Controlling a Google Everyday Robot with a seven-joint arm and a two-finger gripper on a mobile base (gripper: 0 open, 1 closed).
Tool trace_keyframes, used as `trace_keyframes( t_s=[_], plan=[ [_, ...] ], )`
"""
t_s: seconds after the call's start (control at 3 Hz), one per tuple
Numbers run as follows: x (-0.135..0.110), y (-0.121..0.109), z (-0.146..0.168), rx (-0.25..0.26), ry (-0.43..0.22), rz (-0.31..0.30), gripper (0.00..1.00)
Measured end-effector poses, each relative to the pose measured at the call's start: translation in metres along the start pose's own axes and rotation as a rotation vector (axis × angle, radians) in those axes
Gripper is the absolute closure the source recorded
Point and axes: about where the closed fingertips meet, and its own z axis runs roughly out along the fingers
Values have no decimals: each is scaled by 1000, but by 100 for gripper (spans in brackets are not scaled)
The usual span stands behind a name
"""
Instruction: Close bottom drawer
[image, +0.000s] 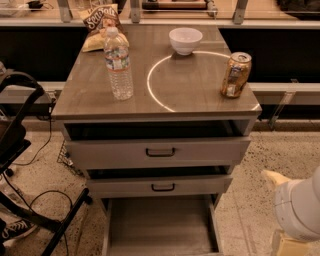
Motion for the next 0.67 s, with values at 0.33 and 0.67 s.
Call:
trace_keyframes(
  t_s=[0.33,0.67],
  plan=[
    [25,15,61,-10,20,-48,0],
    [62,27,150,-54,53,-103,26]
  ],
)
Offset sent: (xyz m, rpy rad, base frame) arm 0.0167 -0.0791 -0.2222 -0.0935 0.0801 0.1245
